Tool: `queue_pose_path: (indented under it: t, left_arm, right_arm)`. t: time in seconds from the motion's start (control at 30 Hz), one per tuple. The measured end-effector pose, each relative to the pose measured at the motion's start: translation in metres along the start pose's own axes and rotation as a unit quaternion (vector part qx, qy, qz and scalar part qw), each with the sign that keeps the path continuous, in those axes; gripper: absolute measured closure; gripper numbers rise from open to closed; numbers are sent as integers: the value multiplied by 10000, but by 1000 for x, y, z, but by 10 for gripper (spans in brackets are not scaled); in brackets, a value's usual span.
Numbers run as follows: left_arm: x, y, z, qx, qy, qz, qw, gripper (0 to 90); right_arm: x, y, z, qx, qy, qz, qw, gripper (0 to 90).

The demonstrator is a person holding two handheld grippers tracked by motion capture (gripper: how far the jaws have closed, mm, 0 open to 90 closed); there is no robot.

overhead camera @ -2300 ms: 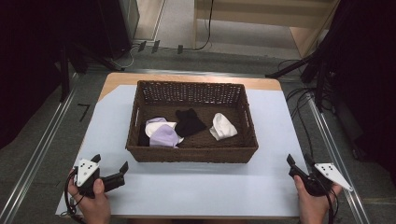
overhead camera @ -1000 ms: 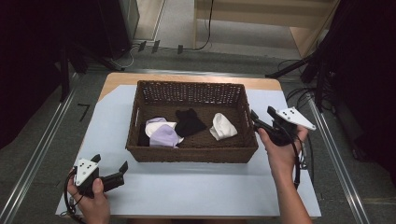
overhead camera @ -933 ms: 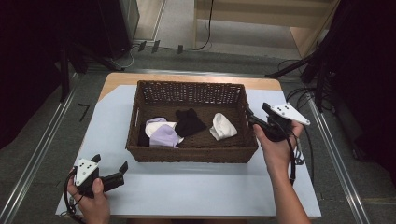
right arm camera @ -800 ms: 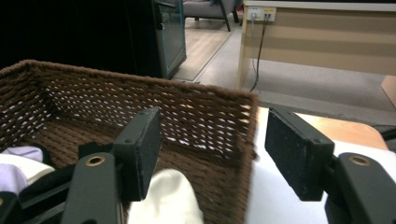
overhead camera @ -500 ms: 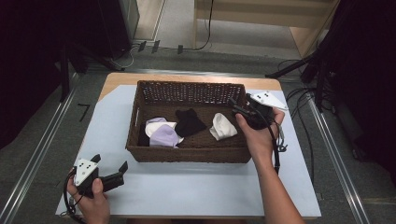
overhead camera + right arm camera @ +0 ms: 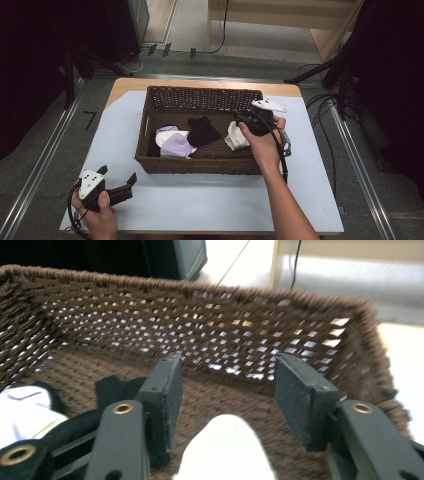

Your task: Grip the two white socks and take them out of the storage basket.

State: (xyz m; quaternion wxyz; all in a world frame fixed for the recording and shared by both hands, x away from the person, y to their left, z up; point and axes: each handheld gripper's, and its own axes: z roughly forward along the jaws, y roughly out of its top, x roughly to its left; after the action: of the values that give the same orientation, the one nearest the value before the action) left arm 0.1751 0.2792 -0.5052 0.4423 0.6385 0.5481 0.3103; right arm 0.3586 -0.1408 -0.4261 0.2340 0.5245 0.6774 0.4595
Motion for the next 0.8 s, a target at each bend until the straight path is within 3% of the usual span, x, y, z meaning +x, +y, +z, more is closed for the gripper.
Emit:
queue_pose_path:
  t: [0.07,0.13,0.17,0.33,0.53,0.63,0.73,0.77,0.8]
  left_arm:
    - [0,0,0,4,-5,-4,10000,0]
    - [0,0,0,-4,-6,-15,10000,0]
    - [0,0,0,-2,-11,-15,10000,0]
    - [1,0,-1,-8,-24,-42,10000,0]
    - [2,0,-1,-29,-38,-68,10000,0]
    - [2,0,-1,-34,-52,-80,9999,0]
    - [2,0,-1,-40,-56,-82,9999,0]
    - [2,0,-1,-43,-60,-84,9999,0]
    - [2,0,-1,-43,-60,-84,9999,0]
  right_arm:
    - [3,-2,4,202,146,142,9996,501]
    - [5,-3,7,331,141,116,9993,510]
    - [7,-6,13,615,99,68,9980,524]
    - [9,-8,22,1055,51,209,9942,539]
    - [14,-13,35,1608,211,310,9863,544]
    - [15,-15,41,1691,145,322,9850,545]
    - [18,-18,47,1845,187,259,9823,533]
    - [18,-20,52,2010,97,113,9795,531]
    - [18,-21,53,2058,80,134,9785,533]
